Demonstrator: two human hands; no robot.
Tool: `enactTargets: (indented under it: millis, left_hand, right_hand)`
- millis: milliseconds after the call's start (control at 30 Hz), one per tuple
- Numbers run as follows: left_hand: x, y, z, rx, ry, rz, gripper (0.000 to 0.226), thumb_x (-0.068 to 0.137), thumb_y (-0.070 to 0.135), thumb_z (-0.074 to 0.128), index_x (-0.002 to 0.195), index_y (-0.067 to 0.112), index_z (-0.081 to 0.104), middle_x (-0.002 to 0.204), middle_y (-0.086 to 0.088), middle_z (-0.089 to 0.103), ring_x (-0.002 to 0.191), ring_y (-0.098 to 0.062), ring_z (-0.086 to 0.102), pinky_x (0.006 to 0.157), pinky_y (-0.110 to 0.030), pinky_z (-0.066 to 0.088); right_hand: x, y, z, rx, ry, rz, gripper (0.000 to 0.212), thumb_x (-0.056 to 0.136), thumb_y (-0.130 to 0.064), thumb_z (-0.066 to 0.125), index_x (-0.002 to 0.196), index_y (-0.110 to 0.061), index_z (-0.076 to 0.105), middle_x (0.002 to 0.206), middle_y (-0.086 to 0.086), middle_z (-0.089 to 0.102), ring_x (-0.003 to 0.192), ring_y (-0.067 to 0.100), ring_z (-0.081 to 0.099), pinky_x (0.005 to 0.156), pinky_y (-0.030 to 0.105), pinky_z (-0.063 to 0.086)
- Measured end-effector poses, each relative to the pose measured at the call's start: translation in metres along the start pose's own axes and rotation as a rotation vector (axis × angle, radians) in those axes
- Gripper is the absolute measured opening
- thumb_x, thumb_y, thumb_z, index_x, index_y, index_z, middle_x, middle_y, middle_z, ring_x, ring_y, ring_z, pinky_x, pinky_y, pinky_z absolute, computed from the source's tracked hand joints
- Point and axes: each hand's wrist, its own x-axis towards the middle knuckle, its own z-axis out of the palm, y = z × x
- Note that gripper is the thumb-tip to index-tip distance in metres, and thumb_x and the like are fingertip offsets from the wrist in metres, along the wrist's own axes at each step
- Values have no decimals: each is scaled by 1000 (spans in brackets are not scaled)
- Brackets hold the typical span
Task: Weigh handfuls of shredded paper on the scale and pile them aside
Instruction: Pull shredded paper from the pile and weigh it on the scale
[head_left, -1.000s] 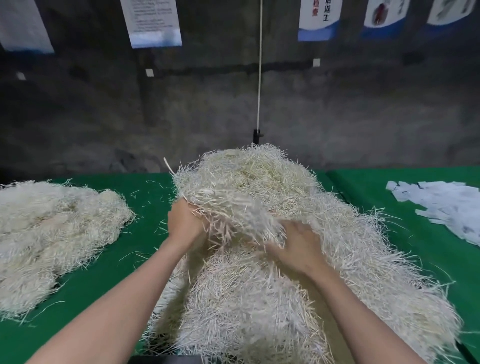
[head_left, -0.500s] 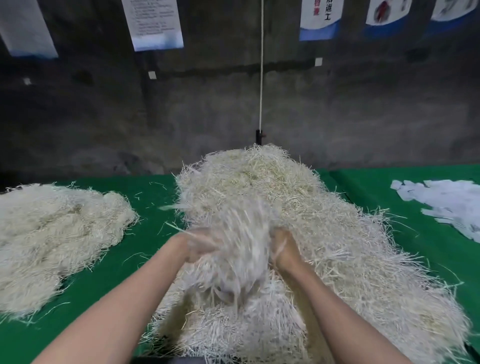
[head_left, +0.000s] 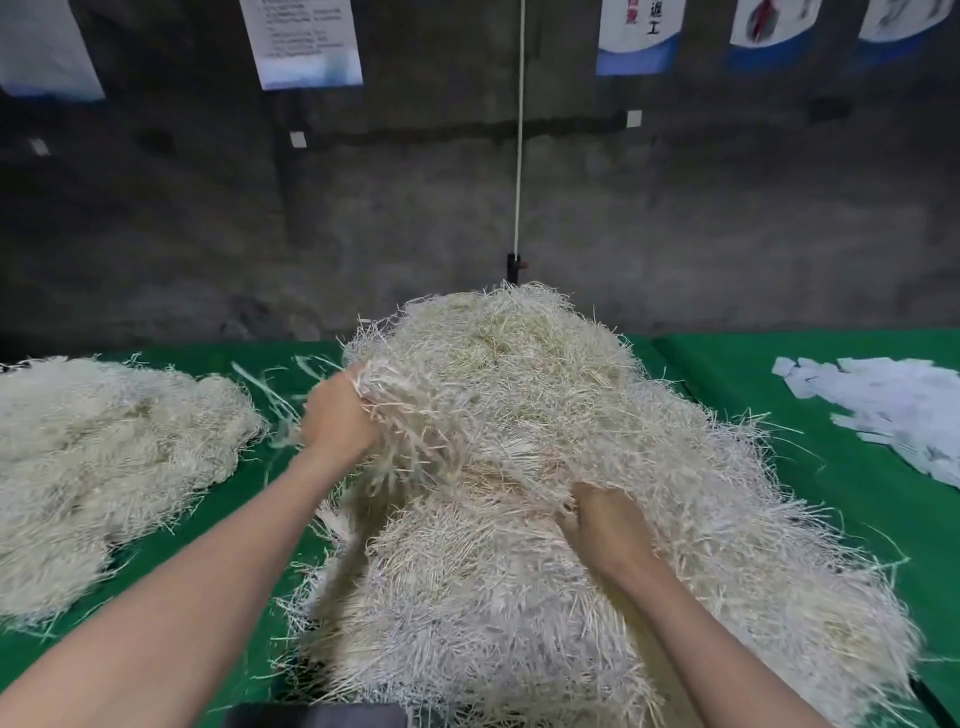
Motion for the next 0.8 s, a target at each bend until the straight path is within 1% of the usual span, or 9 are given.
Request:
enactTargets:
  millis: [133,200,267,333,433,533,600,733,800]
  left_hand:
    - [-10,6,9,-205,87,-226,11,89,-9,48,85,1,48,87,-4,48,74,-17,49,54,-13,37]
    - [-11,7,10,-269,46,-325,22,95,2,47,74,9,45,72,-2,42,61,-13,42,48,-15,36]
    - [-12,8,4,-372,46,-378,15,96,4,46,104,-1,57,73,-1,42,60,-12,42,63,-21,43]
    - [-15,8,-4,-482,69,-416,36,96,3,44,131,-6,46,96,-13,56,79,-22,53,80,-30,46]
    - [-16,3,-12,-590,122,-562,41,95,-2,42,136,-4,41,130,-17,51,112,-28,54,97,-38,44]
    - [-11,-2,-38,-698,208,-624,36,98,17,47,131,3,43,123,-8,52,117,-27,52,101,-34,42]
    - [-6,-6,-59,-608,99,-551,36,100,17,41,133,3,43,128,-17,51,121,-34,50,102,-44,43]
    - [-14,-23,-67,-480,8,-464,41,96,1,42,136,-5,42,78,-6,48,97,-30,55,83,-34,44]
    - [-24,-34,-57,-450,-23,-479,39,92,-6,45,131,-8,45,71,-3,43,72,-22,51,75,-31,43]
  right_hand:
    - [6,4,5,-37,42,-38,32,96,-41,49,110,-13,54,76,-6,50,72,12,49,58,17,34]
    - [7,8,10,-81,32,-32,34,94,-44,50,111,-14,54,84,-4,56,78,13,53,62,20,39]
    - [6,16,13,-99,11,-10,35,93,-45,52,110,-15,53,92,0,63,86,18,58,67,26,44]
    - [4,19,14,-91,3,0,32,91,-44,57,108,-17,53,89,-1,63,84,17,60,71,29,50]
    - [2,16,12,-93,9,-5,29,88,-45,61,102,-21,52,77,-9,57,74,9,58,70,27,54]
    - [-6,27,9,-136,14,-21,25,90,-46,57,93,-23,49,77,-11,55,72,7,55,70,24,52]
    - [-13,37,8,-228,-12,-15,29,93,-50,48,88,-22,45,83,-7,59,77,12,58,72,27,51]
    - [-9,-17,-26,-146,-124,-34,27,88,-45,60,102,-25,48,96,-7,61,86,11,59,73,22,48]
    - [-5,-64,-58,43,-129,-110,52,79,-39,72,121,-27,44,105,-8,56,94,10,55,79,21,47]
